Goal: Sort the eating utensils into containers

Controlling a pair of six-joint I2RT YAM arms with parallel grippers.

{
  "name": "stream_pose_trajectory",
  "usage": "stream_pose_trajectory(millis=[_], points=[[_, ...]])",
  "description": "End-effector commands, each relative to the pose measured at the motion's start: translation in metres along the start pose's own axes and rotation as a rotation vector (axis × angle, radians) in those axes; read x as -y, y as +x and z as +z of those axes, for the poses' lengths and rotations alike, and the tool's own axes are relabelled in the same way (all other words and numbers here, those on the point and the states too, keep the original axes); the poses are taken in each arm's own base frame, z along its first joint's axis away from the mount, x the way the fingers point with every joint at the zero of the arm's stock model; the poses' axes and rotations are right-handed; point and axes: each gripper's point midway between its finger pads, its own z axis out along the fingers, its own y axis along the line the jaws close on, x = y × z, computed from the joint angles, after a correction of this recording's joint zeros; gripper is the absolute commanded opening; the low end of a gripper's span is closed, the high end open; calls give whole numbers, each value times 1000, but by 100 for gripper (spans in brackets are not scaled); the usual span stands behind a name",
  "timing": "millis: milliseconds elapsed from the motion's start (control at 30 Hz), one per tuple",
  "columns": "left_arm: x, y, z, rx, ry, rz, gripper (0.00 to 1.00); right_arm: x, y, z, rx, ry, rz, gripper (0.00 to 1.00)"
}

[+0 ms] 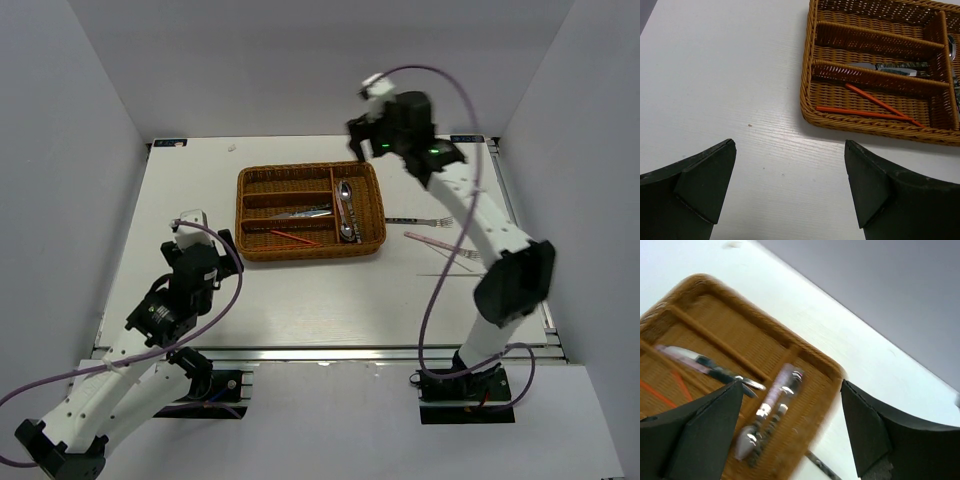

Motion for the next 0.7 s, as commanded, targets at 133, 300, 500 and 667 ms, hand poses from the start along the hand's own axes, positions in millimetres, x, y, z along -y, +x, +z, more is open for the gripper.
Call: stream_pose_trajectory(millis=[133, 300, 500, 667], points=[[6, -2, 1, 2, 26, 0, 98, 93, 142, -77, -220, 165, 304, 80], [10, -4, -4, 17, 69, -12, 98, 116, 219, -64, -566, 184, 175, 61], [12, -2, -2, 8, 76, 0, 98, 97, 235, -45, -619, -19, 28, 64], [15, 1, -1, -5, 84, 11, 98, 75, 268, -32, -693, -113, -58, 69]])
